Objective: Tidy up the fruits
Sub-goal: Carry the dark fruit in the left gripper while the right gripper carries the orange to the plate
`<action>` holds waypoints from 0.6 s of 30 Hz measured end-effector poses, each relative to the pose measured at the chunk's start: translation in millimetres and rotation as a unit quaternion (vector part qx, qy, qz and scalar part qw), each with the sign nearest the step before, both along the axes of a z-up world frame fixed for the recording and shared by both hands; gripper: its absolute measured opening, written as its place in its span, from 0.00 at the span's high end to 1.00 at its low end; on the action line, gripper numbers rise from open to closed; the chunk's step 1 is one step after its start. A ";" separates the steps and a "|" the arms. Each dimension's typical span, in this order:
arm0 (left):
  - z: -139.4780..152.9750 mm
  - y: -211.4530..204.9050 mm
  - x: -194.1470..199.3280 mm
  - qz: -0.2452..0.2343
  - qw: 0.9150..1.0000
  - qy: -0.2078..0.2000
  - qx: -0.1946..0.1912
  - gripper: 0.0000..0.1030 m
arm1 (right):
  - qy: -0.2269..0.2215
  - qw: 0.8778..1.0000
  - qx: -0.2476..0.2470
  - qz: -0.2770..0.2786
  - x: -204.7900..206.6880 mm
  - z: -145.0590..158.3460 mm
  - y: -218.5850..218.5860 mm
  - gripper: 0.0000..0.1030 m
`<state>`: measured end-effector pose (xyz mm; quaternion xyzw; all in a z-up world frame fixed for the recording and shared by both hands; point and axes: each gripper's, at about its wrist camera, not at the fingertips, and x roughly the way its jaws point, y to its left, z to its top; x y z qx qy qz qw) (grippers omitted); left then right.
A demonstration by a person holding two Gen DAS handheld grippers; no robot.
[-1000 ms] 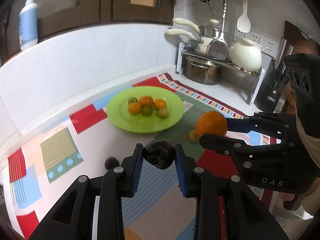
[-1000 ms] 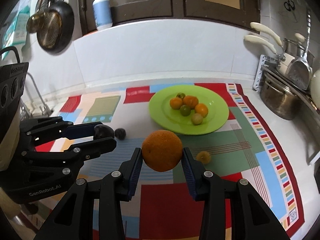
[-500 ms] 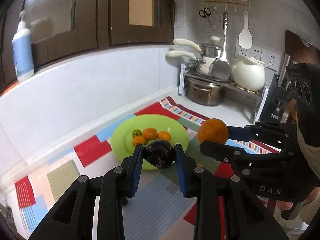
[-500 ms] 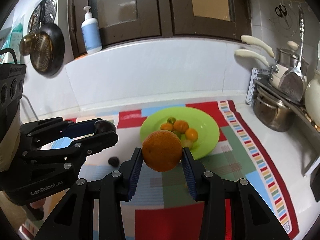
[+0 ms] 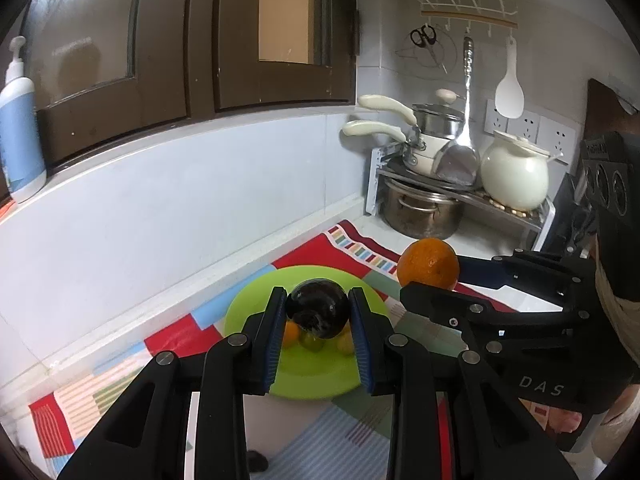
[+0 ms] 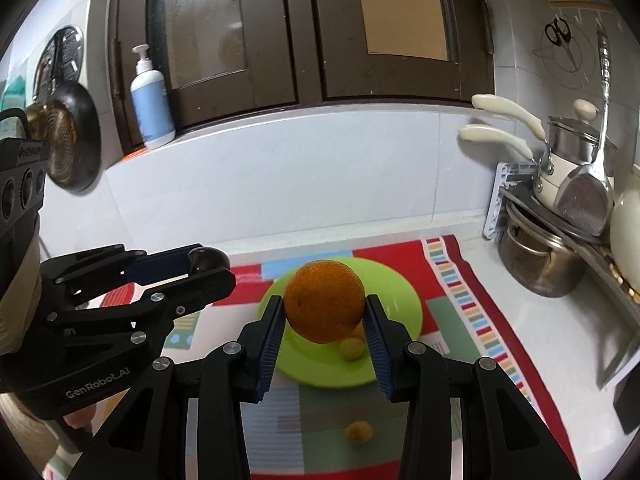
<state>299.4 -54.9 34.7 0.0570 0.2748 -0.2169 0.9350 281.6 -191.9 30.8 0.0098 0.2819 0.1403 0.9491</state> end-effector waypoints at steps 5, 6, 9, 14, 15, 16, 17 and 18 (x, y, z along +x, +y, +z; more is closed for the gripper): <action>-2.7 -3.4 23.1 0.001 1.000 0.011 -0.003 0.70 | 0.005 1.000 0.003 -0.005 22.1 -0.2 -4.9 0.60; -3.9 -3.9 28.6 0.000 1.000 0.013 -0.003 0.70 | 0.006 1.000 0.002 -0.006 25.7 -0.8 -5.8 0.60; -9.2 -5.4 45.8 0.005 1.000 0.022 -0.003 0.70 | 0.012 1.000 0.001 -0.010 39.7 -4.8 -8.9 0.60; -22.1 -10.9 71.6 0.005 0.999 0.035 0.007 0.70 | 0.028 0.999 0.000 -0.015 63.3 -14.7 -10.9 0.60; -25.1 -10.9 75.2 0.005 0.999 0.037 0.009 0.70 | 0.031 0.999 0.000 -0.015 67.5 -16.6 -11.0 0.60; -27.8 -12.7 79.6 0.005 0.999 0.040 0.011 0.70 | 0.036 0.999 0.000 -0.016 73.2 -19.5 -11.6 0.60; -31.7 -14.3 85.4 0.005 0.999 0.044 0.013 0.70 | 0.038 0.999 0.000 -0.017 76.5 -21.4 -12.2 0.60; -33.6 -14.6 89.0 0.004 0.999 0.047 0.013 0.70 | 0.042 0.999 0.001 -0.017 81.9 -24.3 -13.2 0.60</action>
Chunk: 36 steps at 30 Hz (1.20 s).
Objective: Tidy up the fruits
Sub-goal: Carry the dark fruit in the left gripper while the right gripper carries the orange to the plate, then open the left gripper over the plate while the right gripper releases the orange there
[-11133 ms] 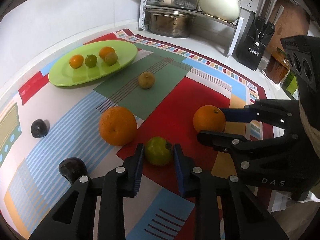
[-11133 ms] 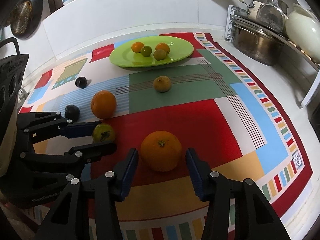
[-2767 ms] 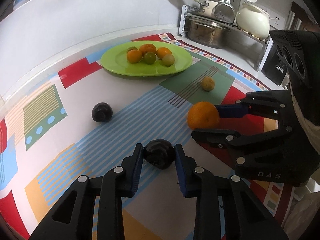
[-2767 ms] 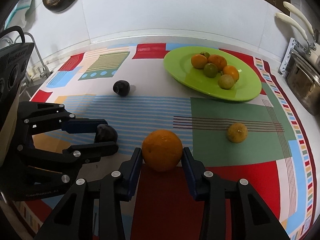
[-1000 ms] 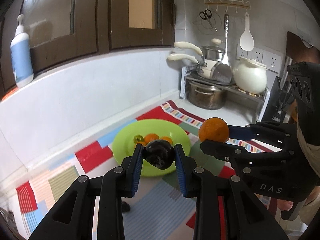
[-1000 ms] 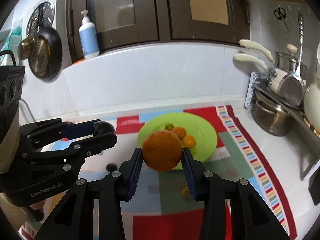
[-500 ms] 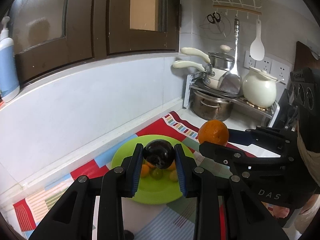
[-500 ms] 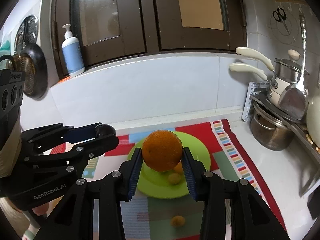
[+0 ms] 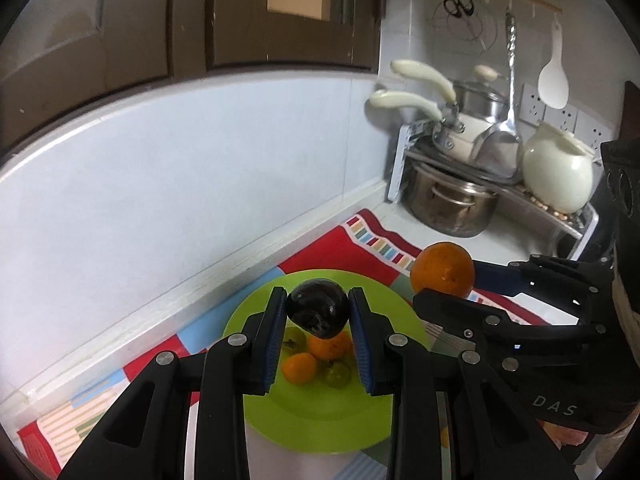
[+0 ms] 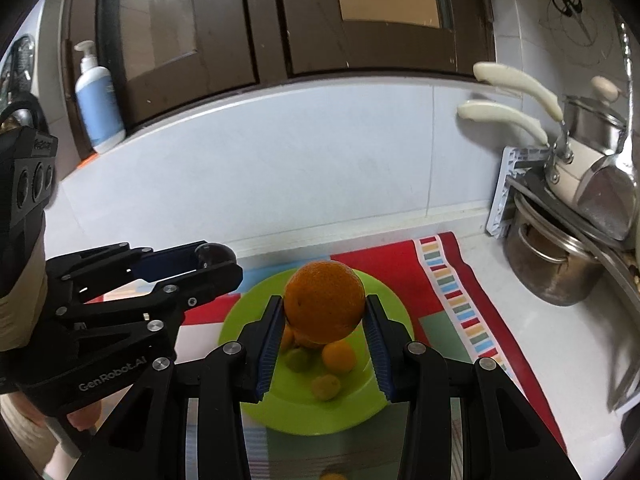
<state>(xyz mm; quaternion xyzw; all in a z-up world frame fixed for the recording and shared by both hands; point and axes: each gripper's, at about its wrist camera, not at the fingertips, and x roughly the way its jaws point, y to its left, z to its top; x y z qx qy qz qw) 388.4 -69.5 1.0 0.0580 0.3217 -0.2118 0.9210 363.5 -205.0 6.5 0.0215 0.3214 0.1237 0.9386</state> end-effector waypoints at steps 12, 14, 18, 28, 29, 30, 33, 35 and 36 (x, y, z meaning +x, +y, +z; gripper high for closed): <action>-41.6 -8.3 51.9 0.000 0.998 0.058 0.018 0.70 | 0.052 0.999 0.000 -0.003 47.7 -38.6 -7.2 0.60; -48.6 -9.4 58.7 0.000 0.997 0.069 0.022 0.70 | 0.062 0.998 -0.002 -0.003 54.1 -46.7 -6.9 0.60; -61.5 -10.4 71.5 0.004 0.996 0.086 0.031 0.70 | 0.083 0.997 0.001 -0.005 66.1 -61.3 -8.0 0.60; -77.8 -16.9 85.0 0.004 0.993 0.113 0.041 0.69 | 0.105 0.994 0.002 -0.007 78.8 -79.9 -10.2 0.60; -77.7 -16.7 85.0 0.005 0.993 0.112 0.041 0.68 | 0.106 0.994 0.002 -0.008 79.0 -80.3 -10.5 0.60; -76.9 -16.1 84.5 0.005 0.993 0.111 0.040 0.66 | 0.105 0.994 0.001 -0.009 78.9 -80.3 -10.8 0.60; -71.8 -13.4 82.0 0.008 0.994 0.106 0.037 0.60 | 0.103 0.995 -0.001 -0.011 75.7 -79.1 -8.4 0.59; -67.3 -10.0 78.3 0.012 0.994 0.102 0.033 0.59 | 0.098 0.995 0.000 -0.016 74.4 -77.0 -9.9 0.58; -65.0 -8.1 75.8 0.016 0.994 0.101 0.033 0.59 | 0.096 0.995 0.002 -0.018 73.4 -75.2 -10.7 0.57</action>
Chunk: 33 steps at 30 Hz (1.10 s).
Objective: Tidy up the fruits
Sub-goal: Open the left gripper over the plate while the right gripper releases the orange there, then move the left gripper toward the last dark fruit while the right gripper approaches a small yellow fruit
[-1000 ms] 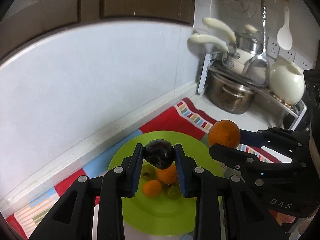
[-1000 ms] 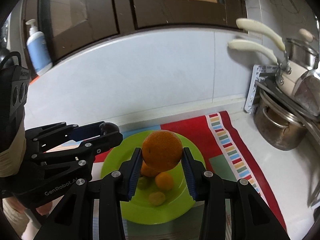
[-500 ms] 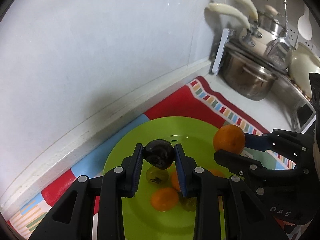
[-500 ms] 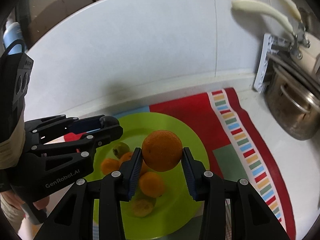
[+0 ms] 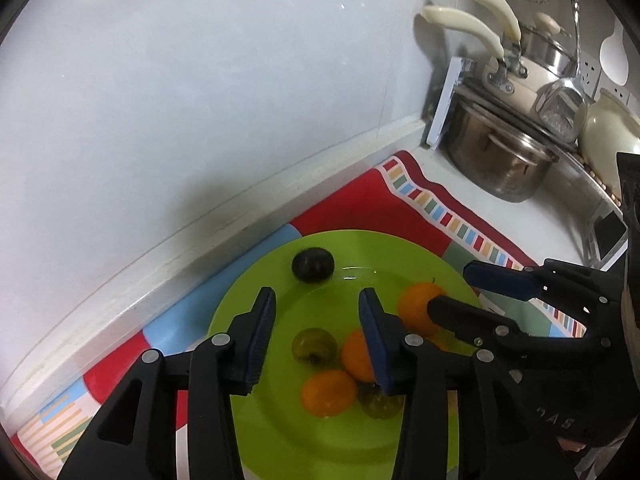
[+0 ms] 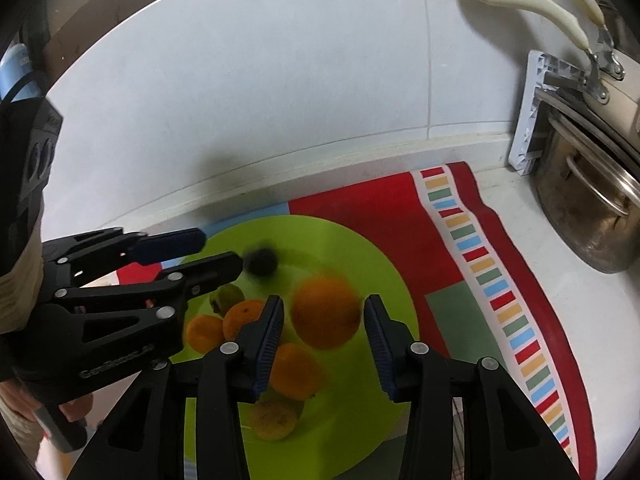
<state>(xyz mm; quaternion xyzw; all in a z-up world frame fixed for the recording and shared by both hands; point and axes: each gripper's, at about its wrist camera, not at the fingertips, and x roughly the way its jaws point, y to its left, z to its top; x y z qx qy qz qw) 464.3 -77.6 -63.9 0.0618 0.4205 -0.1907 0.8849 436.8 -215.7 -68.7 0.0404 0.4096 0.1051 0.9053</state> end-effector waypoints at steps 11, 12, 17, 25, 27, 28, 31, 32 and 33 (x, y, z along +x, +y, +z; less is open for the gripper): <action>32.5 17.8 -46.8 0.033 0.999 -0.040 0.006 0.57 | -0.031 0.999 0.008 -0.004 -32.1 27.0 1.0 0.57; 35.9 18.9 -52.1 0.035 0.998 -0.045 0.008 0.57 | -0.034 0.999 0.009 -0.004 -36.6 30.1 1.8 0.57; 51.0 25.5 -77.1 0.044 0.997 -0.059 0.002 0.51 | -0.045 0.999 0.014 -0.009 -58.7 45.2 4.1 0.53; 72.4 40.0 -121.0 0.068 0.994 -0.088 -0.004 0.41 | -0.077 0.997 0.008 -0.022 -100.3 69.7 9.8 0.47; 76.9 43.3 -132.2 0.070 0.993 -0.095 -0.007 0.37 | -0.083 0.996 0.009 -0.025 -109.9 75.0 9.9 0.44; 78.7 46.0 -137.0 0.072 0.993 -0.097 -0.011 0.34 | -0.087 0.996 0.006 -0.027 -114.6 77.0 10.6 0.44; 83.6 54.8 -151.2 0.080 0.991 -0.103 -0.018 0.32 | -0.096 0.995 -0.006 -0.041 -126.9 80.7 12.7 0.40; 84.5 56.4 -154.1 0.082 0.991 -0.104 -0.017 0.32 | -0.100 0.994 -0.011 -0.045 -131.6 81.9 13.8 0.38; 85.7 58.6 -158.6 0.085 0.990 -0.107 -0.016 0.30 | -0.103 0.993 -0.015 -0.048 -135.4 82.7 14.7 0.36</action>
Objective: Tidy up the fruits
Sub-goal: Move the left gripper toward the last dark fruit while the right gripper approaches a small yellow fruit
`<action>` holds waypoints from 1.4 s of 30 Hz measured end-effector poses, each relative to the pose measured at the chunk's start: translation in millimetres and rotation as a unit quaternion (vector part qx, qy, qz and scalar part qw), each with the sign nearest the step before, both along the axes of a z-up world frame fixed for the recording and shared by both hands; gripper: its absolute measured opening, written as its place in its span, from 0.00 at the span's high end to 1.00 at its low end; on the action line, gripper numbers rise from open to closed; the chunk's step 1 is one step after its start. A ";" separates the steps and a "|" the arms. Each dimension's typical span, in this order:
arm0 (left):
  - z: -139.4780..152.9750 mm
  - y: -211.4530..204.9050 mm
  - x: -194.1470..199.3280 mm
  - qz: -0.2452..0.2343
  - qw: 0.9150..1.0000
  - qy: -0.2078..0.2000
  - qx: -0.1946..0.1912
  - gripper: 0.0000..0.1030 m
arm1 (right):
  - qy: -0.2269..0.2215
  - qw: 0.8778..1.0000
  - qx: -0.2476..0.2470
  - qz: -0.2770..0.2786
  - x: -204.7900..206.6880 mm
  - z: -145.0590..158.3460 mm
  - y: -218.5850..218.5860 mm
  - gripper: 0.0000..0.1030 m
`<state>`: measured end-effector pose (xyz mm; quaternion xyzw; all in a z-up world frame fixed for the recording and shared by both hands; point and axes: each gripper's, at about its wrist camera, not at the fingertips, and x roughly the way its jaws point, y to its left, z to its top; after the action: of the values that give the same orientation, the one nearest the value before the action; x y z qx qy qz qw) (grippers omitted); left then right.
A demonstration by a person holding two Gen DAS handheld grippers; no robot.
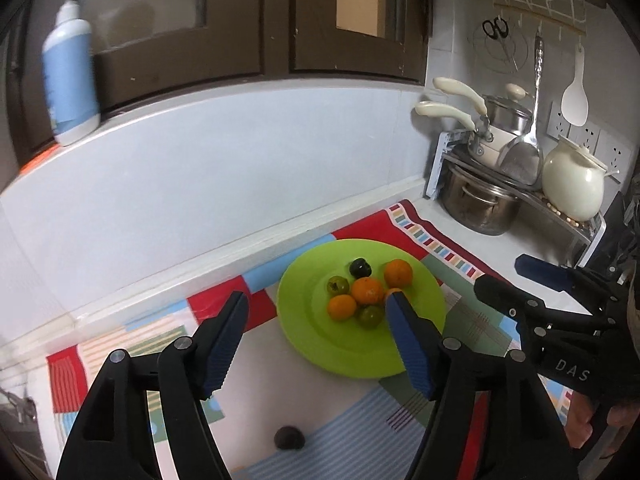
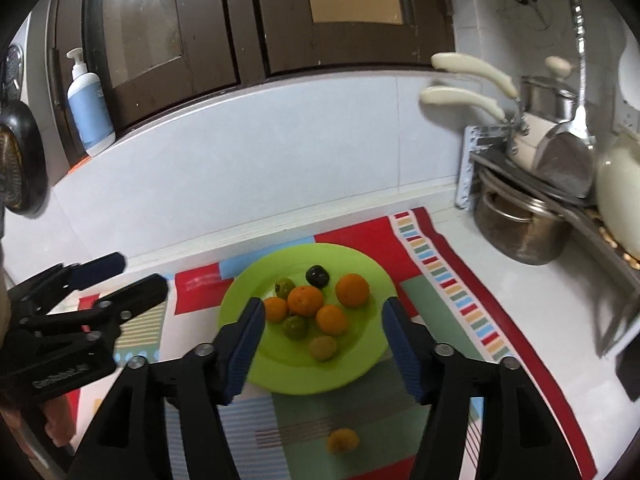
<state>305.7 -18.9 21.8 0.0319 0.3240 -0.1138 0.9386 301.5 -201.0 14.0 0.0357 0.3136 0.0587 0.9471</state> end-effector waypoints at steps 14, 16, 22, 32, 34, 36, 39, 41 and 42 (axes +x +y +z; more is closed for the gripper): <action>-17.5 27.8 -36.7 0.050 0.998 0.012 0.022 0.18 | 0.003 0.999 -0.029 -0.041 -31.0 -10.4 10.1 0.31; -25.3 29.9 -40.1 0.052 0.998 0.020 0.027 0.18 | 0.011 0.999 -0.029 -0.044 -32.1 -17.2 9.8 0.31; -49.1 34.0 -45.6 0.062 0.996 0.040 0.050 0.18 | 0.045 0.997 -0.024 -0.053 -36.0 -42.6 8.3 0.31; -86.9 39.6 -45.6 0.065 0.992 0.089 0.055 0.18 | 0.092 0.993 -0.011 -0.068 -38.4 -75.7 9.0 0.31; -92.4 40.7 -43.5 0.066 0.992 0.097 0.056 0.18 | 0.102 0.992 -0.006 -0.070 -38.4 -82.5 9.4 0.31; -99.4 40.6 -41.5 0.066 0.991 0.105 0.057 0.18 | 0.110 0.991 -0.005 -0.074 -38.5 -89.1 9.3 0.31; -108.7 40.4 -38.7 0.064 0.990 0.115 0.059 0.18 | 0.118 0.989 -0.008 -0.084 -37.9 -96.9 7.7 0.31; -114.1 39.8 -37.2 0.062 0.989 0.121 0.060 0.18 | 0.124 0.988 -0.008 -0.088 -36.7 -100.8 6.3 0.31; -116.9 39.7 -36.0 0.061 0.989 0.123 0.059 0.18 | 0.127 0.988 -0.008 -0.090 -35.8 -102.5 5.7 0.31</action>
<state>269.7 20.8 -95.1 0.0528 0.4448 -0.0397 0.8932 265.6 -195.4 -88.5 0.0633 0.4272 -0.0340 0.9013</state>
